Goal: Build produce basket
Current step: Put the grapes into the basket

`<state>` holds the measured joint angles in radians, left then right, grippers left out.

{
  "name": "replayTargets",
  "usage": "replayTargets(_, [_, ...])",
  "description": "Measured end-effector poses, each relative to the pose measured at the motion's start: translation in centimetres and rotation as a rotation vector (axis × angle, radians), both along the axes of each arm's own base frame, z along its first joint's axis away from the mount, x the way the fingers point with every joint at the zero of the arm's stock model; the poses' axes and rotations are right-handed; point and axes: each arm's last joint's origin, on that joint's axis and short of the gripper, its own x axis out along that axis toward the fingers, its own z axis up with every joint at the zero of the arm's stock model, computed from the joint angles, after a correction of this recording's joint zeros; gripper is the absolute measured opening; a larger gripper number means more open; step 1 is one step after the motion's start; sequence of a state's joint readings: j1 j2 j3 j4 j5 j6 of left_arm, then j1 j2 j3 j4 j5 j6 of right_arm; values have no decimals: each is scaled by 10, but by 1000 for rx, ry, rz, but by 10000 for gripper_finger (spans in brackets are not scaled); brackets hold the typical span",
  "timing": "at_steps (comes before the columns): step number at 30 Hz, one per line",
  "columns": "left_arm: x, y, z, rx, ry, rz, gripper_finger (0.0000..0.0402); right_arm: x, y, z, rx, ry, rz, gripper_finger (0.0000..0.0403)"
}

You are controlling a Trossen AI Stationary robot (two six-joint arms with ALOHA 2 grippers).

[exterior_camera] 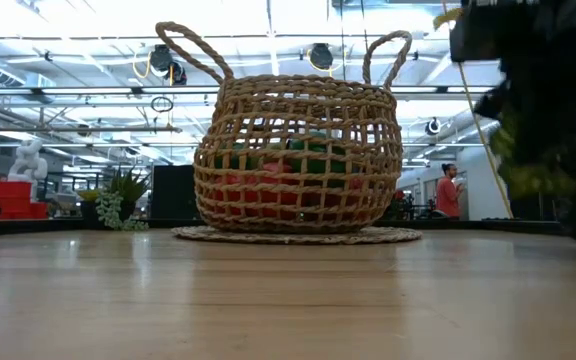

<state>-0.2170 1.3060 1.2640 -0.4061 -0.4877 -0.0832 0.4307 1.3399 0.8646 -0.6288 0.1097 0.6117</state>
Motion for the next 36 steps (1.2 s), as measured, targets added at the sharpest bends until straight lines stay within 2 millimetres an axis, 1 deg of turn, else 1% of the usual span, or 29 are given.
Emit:
replayTargets(8, [0, -2, 2, 1, -16, -10, 200, -3, 5, 31, 4, -258, 64, 19])
replayTargets(14, [1, -3, 2, -2, -21, -15, 200, -2, 8, 55, 3, -484, 113, 20])
replayTargets(22, [4, -6, 6, -46, -63, -107, 200, -1, 8, 87, -30, -771, 154, 20])
replayTargets(29, [8, -17, 8, -22, -104, -164, 200, -3, 7, 111, -79, -975, 183, 20])
replayTargets(32, [8, -24, 10, 1, -129, -197, 200, -5, 6, 120, -129, -1051, 166, 20])
replayTargets(34, [12, -27, 11, 10, -160, -208, 200, -7, 6, 125, -173, -1092, 152, 20])
replayTargets(36, [13, -33, 9, 28, -153, -239, 200, -8, 6, 129, -219, -1125, 134, 20])
